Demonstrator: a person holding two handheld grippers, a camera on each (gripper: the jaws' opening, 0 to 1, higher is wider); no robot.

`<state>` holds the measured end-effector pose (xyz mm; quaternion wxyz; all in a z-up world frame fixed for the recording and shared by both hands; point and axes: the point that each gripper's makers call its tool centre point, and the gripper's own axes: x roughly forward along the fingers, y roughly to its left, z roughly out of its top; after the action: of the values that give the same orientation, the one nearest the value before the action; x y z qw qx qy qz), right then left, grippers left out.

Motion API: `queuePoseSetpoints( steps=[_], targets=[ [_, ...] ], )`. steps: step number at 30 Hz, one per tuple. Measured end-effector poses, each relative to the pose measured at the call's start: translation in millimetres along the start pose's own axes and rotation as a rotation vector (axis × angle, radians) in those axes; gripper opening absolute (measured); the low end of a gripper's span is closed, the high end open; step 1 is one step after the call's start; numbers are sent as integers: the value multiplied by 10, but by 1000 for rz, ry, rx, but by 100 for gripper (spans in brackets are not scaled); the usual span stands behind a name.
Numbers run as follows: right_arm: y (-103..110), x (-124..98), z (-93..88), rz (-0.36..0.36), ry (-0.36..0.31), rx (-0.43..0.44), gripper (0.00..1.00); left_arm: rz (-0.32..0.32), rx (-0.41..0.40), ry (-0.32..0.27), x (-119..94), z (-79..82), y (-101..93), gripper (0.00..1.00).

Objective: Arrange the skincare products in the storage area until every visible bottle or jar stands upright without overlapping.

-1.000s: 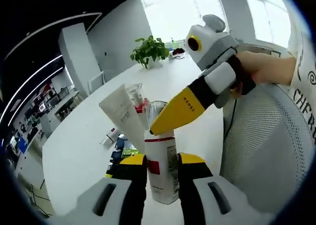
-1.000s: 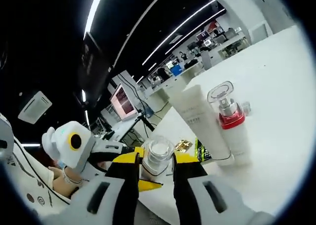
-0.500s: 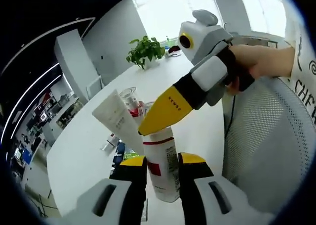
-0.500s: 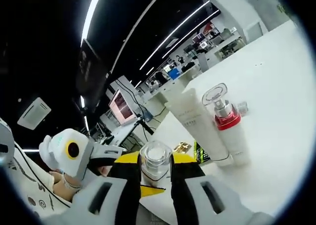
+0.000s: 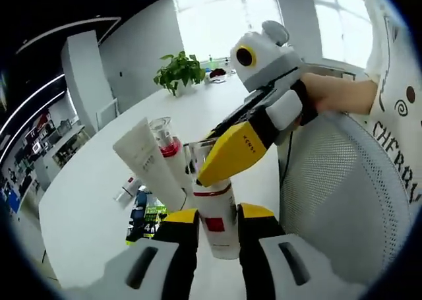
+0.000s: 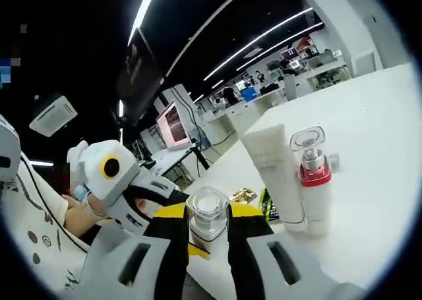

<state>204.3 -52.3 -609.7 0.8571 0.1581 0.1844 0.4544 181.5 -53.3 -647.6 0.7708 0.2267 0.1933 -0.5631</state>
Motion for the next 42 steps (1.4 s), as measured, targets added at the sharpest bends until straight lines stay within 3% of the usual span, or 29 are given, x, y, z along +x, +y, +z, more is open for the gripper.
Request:
queuePoseSetpoints(
  steps=[2, 5, 9, 12, 14, 24, 34, 42],
  targets=[
    [46, -17, 12, 37, 7, -43, 21, -17, -6, -12, -13, 2, 0, 22],
    [150, -53, 20, 114, 33, -100, 21, -68, 11, 16, -2, -83, -49, 23],
    [139, -77, -56, 130, 124, -224, 21, -127, -1, -15, 23, -53, -132, 24],
    [266, -96, -39, 224, 121, -252, 21, -166, -12, -36, 42, -34, -161, 26],
    [299, -115, -57, 261, 143, -314, 21, -191, -9, -45, 47, -23, -185, 28],
    [422, -147, -112, 357, 183, -360, 21, -276, -2, -70, 65, 31, -342, 29],
    [361, -152, -136, 342, 189, -354, 22, -293, -10, -58, 127, 39, -415, 23],
    [289, -126, -122, 280, 178, -325, 22, -256, -48, -49, 232, 50, -362, 22]
  ],
)
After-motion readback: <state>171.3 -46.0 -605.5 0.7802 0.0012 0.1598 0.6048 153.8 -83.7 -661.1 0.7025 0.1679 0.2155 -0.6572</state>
